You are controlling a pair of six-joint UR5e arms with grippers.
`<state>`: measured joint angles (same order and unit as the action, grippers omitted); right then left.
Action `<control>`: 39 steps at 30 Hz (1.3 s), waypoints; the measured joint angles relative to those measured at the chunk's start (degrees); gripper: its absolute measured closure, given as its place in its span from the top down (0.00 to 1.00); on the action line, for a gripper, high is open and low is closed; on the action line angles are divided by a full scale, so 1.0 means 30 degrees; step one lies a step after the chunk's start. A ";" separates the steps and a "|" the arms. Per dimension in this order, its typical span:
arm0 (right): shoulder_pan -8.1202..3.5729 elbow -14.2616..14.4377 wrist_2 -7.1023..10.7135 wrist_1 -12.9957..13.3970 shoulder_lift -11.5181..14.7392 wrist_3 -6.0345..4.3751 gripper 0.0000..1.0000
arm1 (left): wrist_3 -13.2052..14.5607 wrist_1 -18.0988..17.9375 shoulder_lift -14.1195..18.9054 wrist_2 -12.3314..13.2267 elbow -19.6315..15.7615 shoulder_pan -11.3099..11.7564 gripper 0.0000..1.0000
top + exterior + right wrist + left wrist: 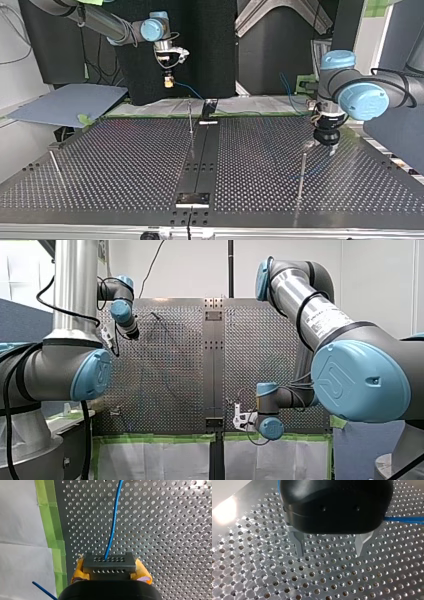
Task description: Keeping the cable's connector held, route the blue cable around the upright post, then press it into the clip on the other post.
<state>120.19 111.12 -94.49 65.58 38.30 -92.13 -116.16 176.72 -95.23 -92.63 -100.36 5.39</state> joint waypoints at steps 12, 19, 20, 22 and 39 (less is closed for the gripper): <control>0.0003 0.0005 -0.0023 -0.0031 -0.0005 0.0011 0.00 | -0.1639 -0.0046 -0.0008 0.0708 -0.0016 0.0105 1.00; 0.0003 0.0008 -0.0082 -0.0170 -0.0004 0.0010 0.00 | -0.2853 -0.0841 -0.0002 0.0605 -0.0022 0.0104 1.00; 0.0002 0.0005 -0.0083 -0.0168 -0.0004 0.0006 0.00 | -0.2997 -0.0884 -0.0006 0.0556 -0.0023 0.0085 1.00; 0.0002 0.0005 -0.0086 -0.0162 -0.0004 0.0004 0.00 | -0.3348 -0.0941 -0.0009 0.0342 -0.0023 0.0037 1.00; 0.0003 0.0002 -0.0004 -0.0095 -0.0004 -0.0026 0.00 | -0.6037 -0.0641 -0.0004 -0.0484 -0.0020 -0.0187 1.00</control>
<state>120.20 111.13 -94.50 65.29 38.29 -92.21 -134.27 174.80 -95.25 -94.09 -100.42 4.83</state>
